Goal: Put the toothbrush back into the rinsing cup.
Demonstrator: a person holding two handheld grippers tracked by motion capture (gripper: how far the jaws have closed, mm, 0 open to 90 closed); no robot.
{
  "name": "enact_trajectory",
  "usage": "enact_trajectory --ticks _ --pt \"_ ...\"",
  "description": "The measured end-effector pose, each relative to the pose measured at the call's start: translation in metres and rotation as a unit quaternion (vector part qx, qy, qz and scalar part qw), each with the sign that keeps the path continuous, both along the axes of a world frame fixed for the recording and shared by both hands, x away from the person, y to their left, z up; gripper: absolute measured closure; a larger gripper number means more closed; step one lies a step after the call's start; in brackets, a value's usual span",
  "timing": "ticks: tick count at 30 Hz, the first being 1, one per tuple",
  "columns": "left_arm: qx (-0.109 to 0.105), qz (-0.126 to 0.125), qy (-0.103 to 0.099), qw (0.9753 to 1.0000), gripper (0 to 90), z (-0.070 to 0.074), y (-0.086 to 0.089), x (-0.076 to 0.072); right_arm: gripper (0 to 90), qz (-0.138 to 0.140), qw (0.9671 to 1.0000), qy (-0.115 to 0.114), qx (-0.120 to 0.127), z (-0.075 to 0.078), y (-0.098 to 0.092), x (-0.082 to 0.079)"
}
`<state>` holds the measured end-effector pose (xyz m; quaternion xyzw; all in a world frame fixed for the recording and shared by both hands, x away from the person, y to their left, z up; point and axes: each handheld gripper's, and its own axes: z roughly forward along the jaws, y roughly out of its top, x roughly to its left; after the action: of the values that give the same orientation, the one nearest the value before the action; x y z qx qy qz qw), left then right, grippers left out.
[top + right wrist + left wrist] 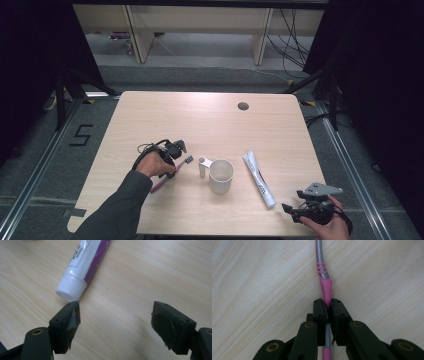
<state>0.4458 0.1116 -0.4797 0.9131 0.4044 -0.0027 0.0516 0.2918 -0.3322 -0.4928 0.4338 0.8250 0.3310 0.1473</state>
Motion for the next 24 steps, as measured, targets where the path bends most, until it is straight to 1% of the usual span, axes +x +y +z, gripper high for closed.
enact_trajectory --ticks 1,2,3,5,6,7,8,9,10,11,12,13,14,15,18,19,20,21,22,23,24 --pt "0.001 -0.001 0.0 1.0 82.7 0.0 0.0 0.0 24.4 0.0 1.0 -0.002 0.0 0.0 0.0 0.0" --pt "0.002 -0.002 0.0 1.0 82.8 0.0 -0.001 0.0 24.3 -0.003 1.0 0.004 0.001 0.001 0.0 -0.001" --pt "0.008 -0.009 0.004 0.9999 82.8 0.001 -0.001 0.0 24.4 -0.002 1.0 0.005 -0.003 0.001 0.0 -0.001" --pt "0.008 -0.009 0.001 0.9999 82.9 0.0 -0.002 -0.001 24.4 0.0 1.0 -0.002 -0.005 0.0 0.0 0.0" --pt "0.01 -0.014 0.004 0.9998 82.9 0.001 -0.002 -0.001 24.4 0.0 1.0 -0.003 -0.005 0.0 0.0 0.0" --pt "0.013 -0.022 0.001 0.9997 83.0 0.001 -0.002 -0.001 24.4 -0.001 1.0 0.003 -0.001 0.001 0.0 -0.001" --pt "0.013 -0.03 -0.001 0.9995 83.0 0.002 -0.001 -0.001 24.4 -0.001 1.0 0.003 0.0 0.001 0.0 -0.001" --pt "0.009 -0.029 -0.01 0.9995 83.1 0.003 -0.001 -0.001 24.4 0.002 1.0 -0.004 -0.003 0.0 0.0 0.0" --pt "0.006 -0.027 -0.01 0.9996 83.1 0.005 0.0 -0.002 24.4 0.001 1.0 -0.004 -0.003 0.0 0.0 0.0" --pt "0.001 -0.026 -0.019 0.9995 83.1 0.006 0.0 -0.002 24.4 0.001 1.0 -0.004 -0.003 0.0 0.0 0.0" --pt "-0.003 -0.031 -0.022 0.9993 83.2 0.009 0.002 -0.003 24.4 0.001 1.0 -0.004 -0.003 0.0 0.0 0.0" --pt "-0.012 -0.028 -0.025 0.9992 83.2 0.011 0.003 -0.003 24.5 -0.002 1.0 0.002 0.0 0.001 0.0 -0.001" --pt "-0.018 -0.036 -0.036 0.9986 83.2 0.013 0.005 -0.002 24.4 0.002 1.0 -0.005 -0.002 0.001 -0.001 0.0" --pt "-0.022 -0.038 -0.041 0.9982 83.1 0.016 0.007 -0.002 24.5 -0.004 1.0 0.003 0.004 0.001 0.0 -0.001" --pt "-0.032 -0.035 -0.052 0.9975 83.2 0.021 0.013 -0.003 24.5 0.0 1.0 -0.005 -0.001 0.0 0.0 0.0" --pt "-0.042 -0.032 -0.06 0.9968 83.2 0.023 0.014 -0.004 24.6 -0.004 1.0 0.002 0.003 0.001 0.0 -0.001" --pt "-0.046 -0.033 -0.064 0.9963 83.2 0.025 0.016 -0.004 24.6 0.001 1.0 -0.002 0.0 0.001 0.0 0.0" --pt "-0.056 -0.029 -0.07 0.9955 83.2 0.028 0.017 -0.004 24.6 -0.004 1.0 0.005 0.003 0.002 0.0 -0.001" --pt "-0.062 -0.028 -0.077 0.9947 83.2 0.03 0.019 -0.004 24.6 -0.005 1.0 0.007 0.004 0.002 0.0 -0.001" --pt "-0.07 -0.026 -0.083 0.9937 83.2 0.032 0.02 -0.005 24.6 -0.003 1.0 0.003 0.002 0.002 0.0 0.0" --pt "-0.078 -0.026 -0.088 0.9927 83.2 0.035 0.022 -0.005 24.6 -0.011 0.9999 0.006 0.005 0.002 0.0 -0.002"
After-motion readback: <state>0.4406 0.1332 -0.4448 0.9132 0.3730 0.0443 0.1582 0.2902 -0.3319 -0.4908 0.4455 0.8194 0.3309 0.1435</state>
